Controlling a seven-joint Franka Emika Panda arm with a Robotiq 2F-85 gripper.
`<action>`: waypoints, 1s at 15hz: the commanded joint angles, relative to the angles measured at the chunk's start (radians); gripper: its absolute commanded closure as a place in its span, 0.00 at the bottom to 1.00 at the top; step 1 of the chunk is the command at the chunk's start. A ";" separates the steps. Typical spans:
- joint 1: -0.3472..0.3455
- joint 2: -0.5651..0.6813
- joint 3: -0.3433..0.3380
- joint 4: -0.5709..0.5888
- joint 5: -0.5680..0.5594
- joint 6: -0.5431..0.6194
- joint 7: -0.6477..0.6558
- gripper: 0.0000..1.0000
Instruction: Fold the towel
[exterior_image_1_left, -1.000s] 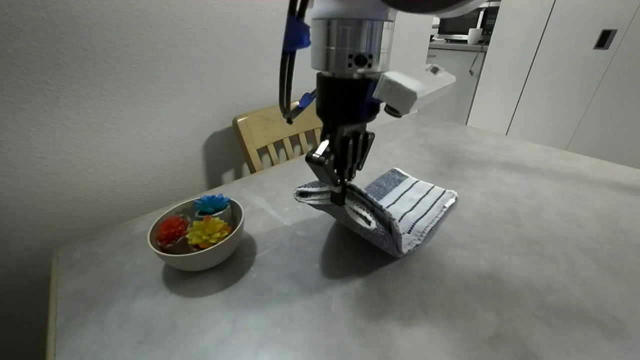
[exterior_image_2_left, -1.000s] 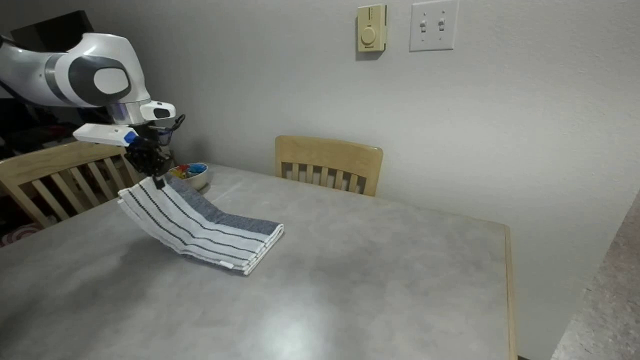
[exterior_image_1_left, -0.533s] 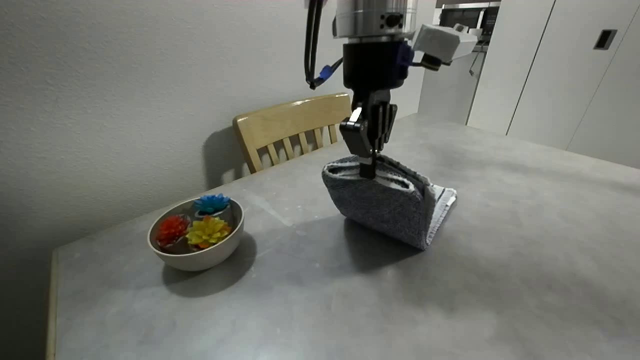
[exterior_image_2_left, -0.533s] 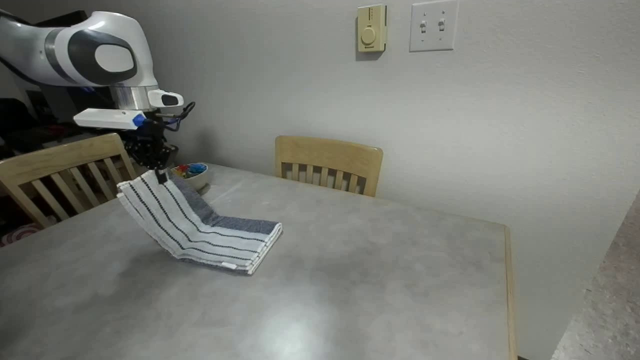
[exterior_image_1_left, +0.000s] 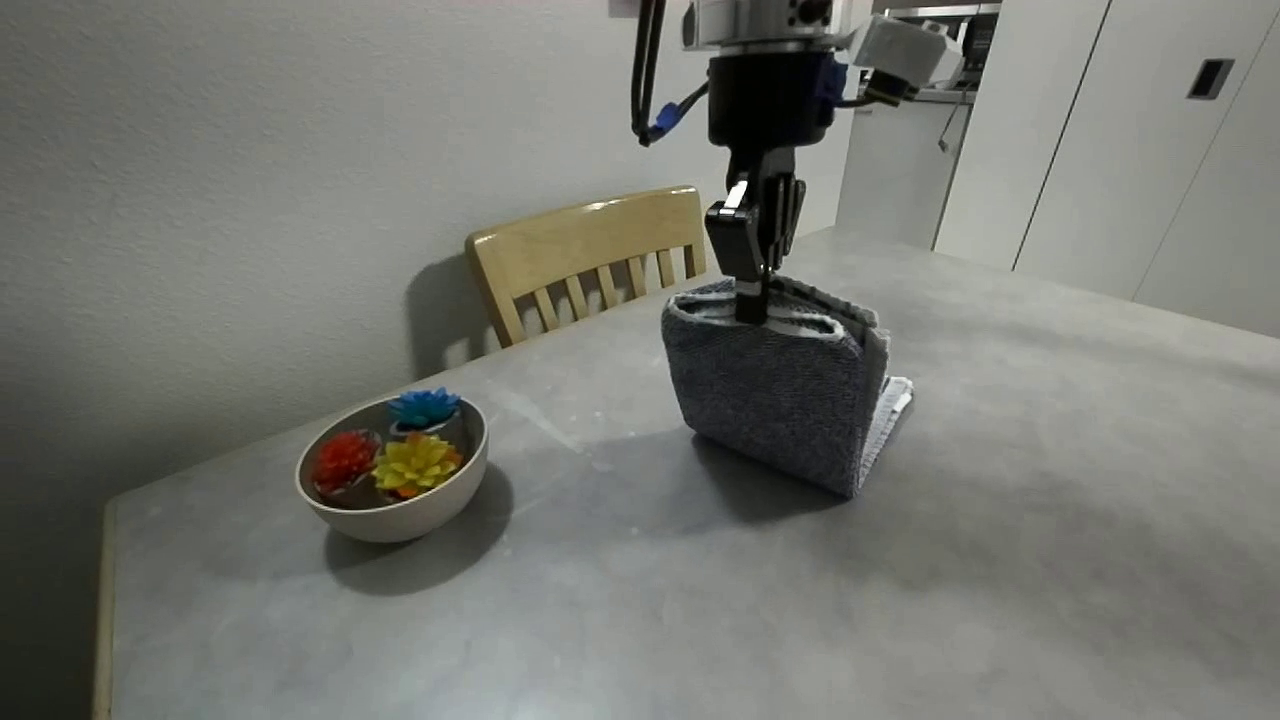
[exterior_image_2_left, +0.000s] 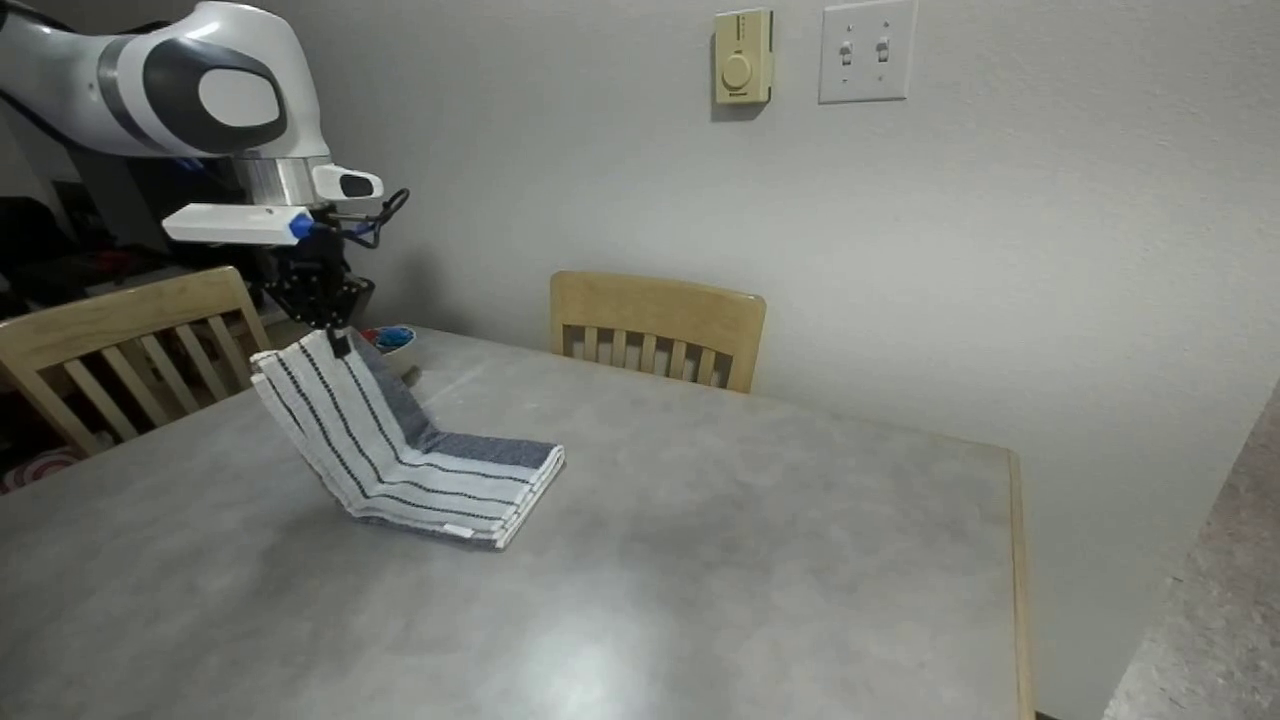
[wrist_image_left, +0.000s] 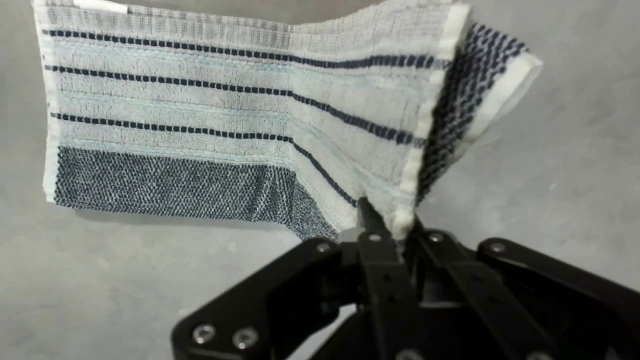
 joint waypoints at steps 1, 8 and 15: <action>-0.035 -0.034 0.000 -0.009 -0.001 -0.059 -0.071 0.98; -0.084 -0.072 -0.011 -0.016 -0.001 -0.121 -0.181 0.98; -0.128 -0.104 -0.025 -0.014 0.014 -0.173 -0.250 0.98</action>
